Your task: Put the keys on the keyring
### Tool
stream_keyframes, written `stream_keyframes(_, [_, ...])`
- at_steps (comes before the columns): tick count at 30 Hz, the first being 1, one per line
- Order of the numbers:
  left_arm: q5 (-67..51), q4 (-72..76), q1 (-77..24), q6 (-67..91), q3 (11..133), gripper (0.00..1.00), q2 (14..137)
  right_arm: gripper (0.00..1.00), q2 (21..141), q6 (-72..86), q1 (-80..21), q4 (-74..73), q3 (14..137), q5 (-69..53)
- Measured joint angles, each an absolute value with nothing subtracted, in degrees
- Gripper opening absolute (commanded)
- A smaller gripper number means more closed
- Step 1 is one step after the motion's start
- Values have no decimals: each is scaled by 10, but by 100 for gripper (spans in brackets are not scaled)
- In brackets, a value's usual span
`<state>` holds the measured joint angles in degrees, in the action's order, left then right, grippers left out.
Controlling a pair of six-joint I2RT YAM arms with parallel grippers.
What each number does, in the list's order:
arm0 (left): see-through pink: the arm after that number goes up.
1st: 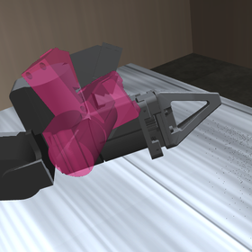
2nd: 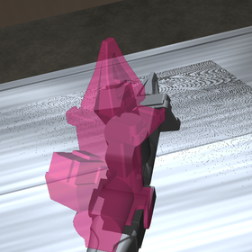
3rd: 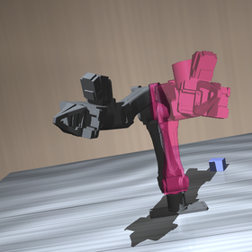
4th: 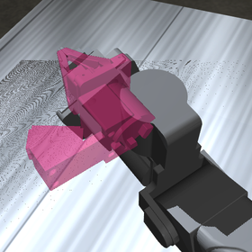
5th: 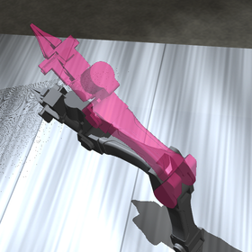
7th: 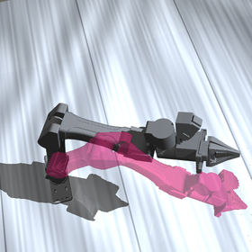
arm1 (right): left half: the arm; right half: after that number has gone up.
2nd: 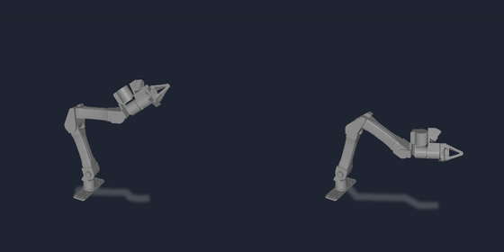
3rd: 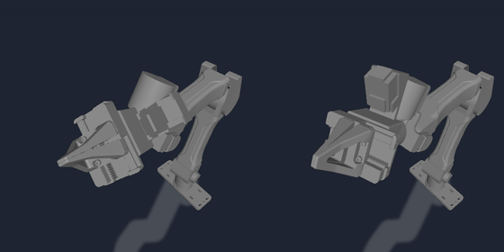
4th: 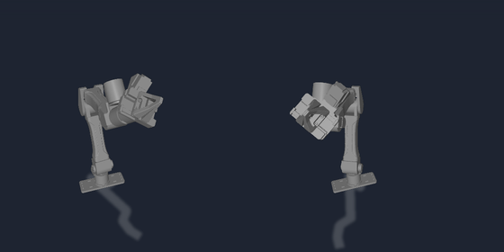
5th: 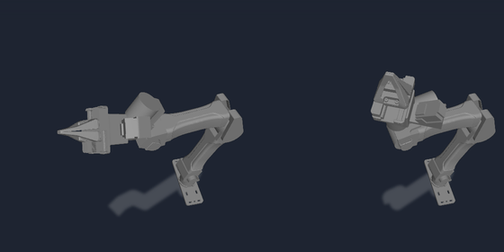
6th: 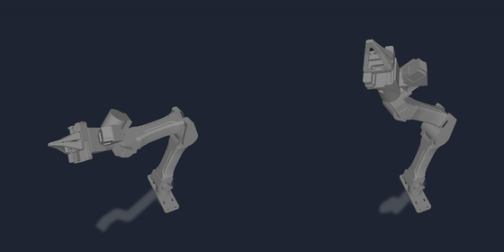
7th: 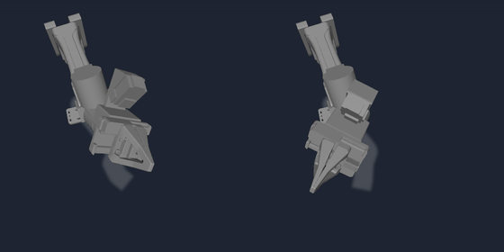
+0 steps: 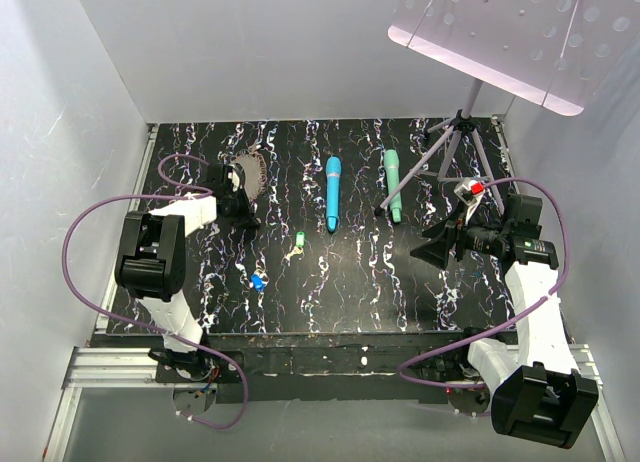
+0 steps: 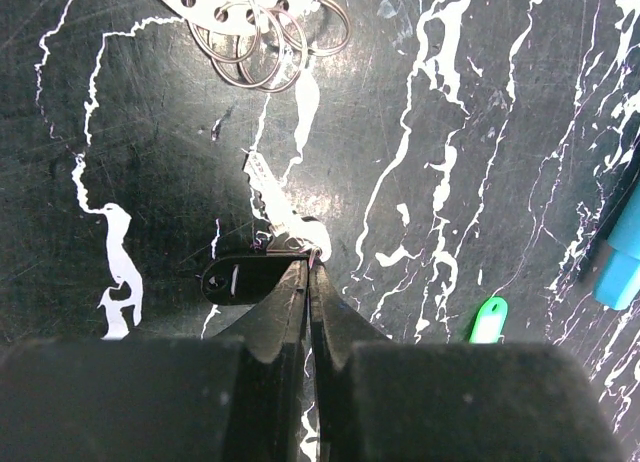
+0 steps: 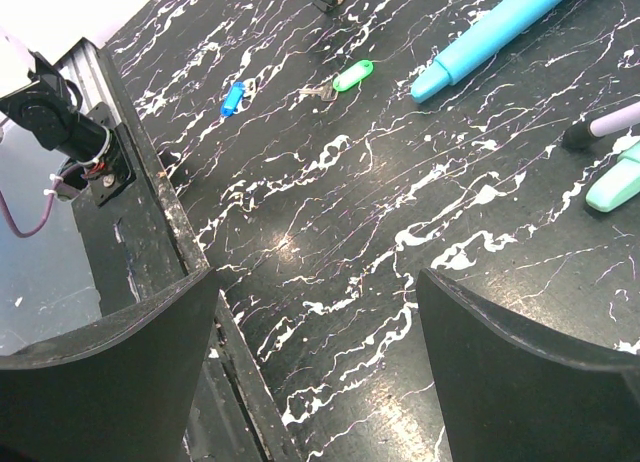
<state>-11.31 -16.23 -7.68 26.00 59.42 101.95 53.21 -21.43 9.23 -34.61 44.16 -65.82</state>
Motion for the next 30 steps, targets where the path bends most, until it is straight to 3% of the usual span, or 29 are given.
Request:
stream_keyframes(13, [-114,-179,-84,216,594,0,986,88,532,-215,92,-346,442,-662])
stream_keyframes(30, [-151,-203,-135,97,533,0,709,88,489,-280,97,-378,442,-688])
